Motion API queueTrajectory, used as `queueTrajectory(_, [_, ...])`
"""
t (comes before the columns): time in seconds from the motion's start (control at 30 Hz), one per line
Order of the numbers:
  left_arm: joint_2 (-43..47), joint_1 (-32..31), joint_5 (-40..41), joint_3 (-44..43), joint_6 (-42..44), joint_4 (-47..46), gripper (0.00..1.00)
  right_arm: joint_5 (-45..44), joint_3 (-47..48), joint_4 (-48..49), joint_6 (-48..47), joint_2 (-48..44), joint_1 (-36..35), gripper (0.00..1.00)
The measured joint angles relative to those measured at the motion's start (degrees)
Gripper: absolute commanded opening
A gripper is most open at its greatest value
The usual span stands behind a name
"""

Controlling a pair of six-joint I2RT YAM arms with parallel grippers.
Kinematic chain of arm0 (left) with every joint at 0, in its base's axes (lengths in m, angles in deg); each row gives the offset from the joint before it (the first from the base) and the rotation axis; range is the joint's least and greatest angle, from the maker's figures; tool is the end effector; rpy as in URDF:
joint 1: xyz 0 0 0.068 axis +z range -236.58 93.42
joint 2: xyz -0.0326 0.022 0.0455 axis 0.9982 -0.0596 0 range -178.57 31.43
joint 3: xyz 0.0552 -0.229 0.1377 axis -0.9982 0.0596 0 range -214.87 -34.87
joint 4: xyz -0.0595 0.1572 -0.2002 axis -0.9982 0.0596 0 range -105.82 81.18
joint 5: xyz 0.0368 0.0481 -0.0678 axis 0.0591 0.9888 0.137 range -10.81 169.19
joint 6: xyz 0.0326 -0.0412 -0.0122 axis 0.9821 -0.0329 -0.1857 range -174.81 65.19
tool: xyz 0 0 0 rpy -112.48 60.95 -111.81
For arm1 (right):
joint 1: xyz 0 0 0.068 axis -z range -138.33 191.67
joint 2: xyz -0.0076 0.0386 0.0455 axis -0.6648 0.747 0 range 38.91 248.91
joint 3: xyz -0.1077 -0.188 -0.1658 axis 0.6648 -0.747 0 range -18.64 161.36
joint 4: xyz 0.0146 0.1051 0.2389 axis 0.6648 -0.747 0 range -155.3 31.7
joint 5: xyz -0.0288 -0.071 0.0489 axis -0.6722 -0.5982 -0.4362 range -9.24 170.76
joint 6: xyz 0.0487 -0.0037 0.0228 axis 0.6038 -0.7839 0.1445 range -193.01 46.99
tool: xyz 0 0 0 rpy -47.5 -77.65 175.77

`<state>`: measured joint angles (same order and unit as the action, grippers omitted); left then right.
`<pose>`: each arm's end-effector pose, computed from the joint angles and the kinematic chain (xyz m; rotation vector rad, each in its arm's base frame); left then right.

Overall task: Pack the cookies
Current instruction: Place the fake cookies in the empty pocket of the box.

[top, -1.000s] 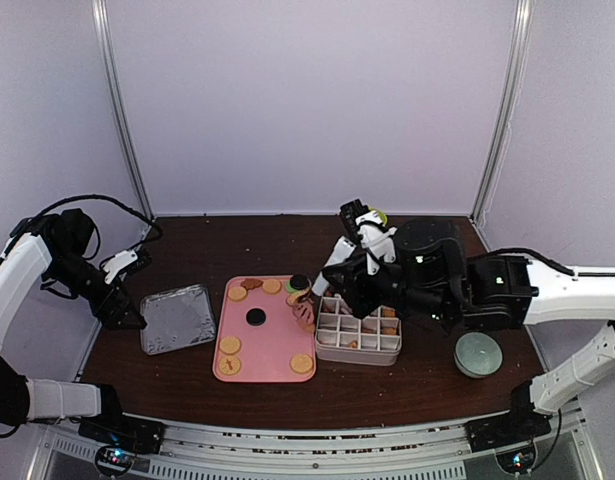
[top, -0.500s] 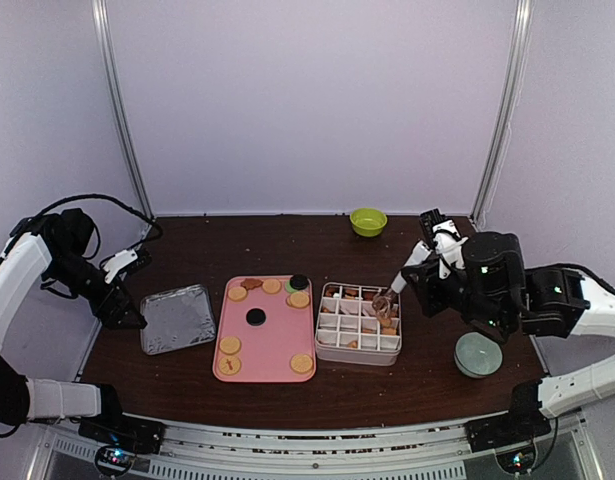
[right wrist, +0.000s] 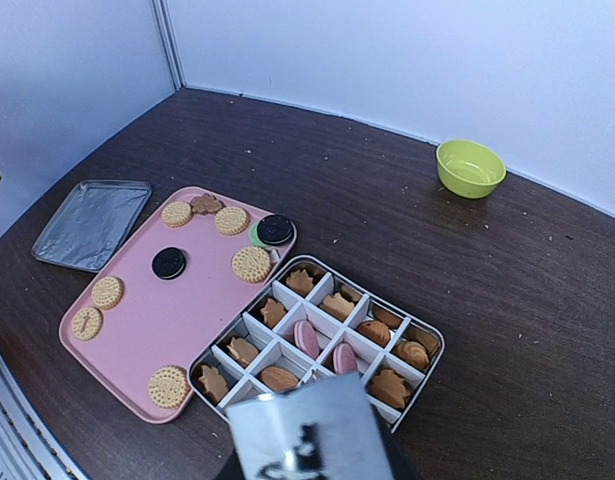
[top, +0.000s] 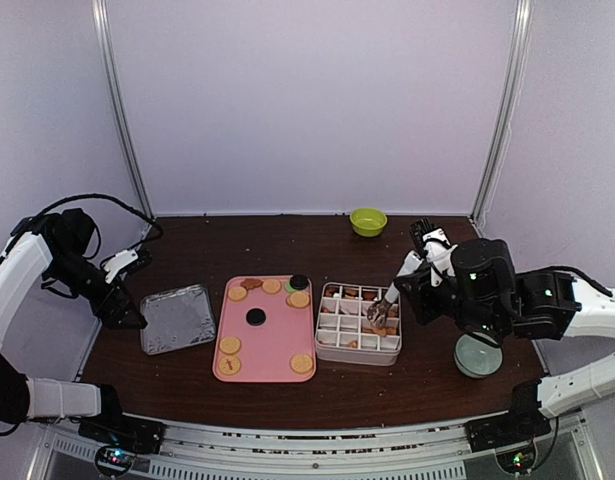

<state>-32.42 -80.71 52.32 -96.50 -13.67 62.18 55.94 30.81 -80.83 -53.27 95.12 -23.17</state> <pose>0.1694 0.0013 0.2966 0.8887 2.6093 -0.5099 0.1055 0.1893 0.3117 -0.5413 1.9916 0.4737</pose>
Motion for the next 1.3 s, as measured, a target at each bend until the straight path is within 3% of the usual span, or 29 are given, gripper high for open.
queueTrajectory(0.83, [-0.22, 0.00, -0.20, -0.02, 0.00, 0.00, 0.95, 2.99, 0.02, 3.98, 0.22, 3.32, -0.04, 0.00])
queueTrajectory(1.3, [-0.35, 0.00, -0.37, -0.74, 0.00, 0.04, 0.95, 4.11, 0.02, 1.57, 1.38, 1.97, -1.22, 0.00])
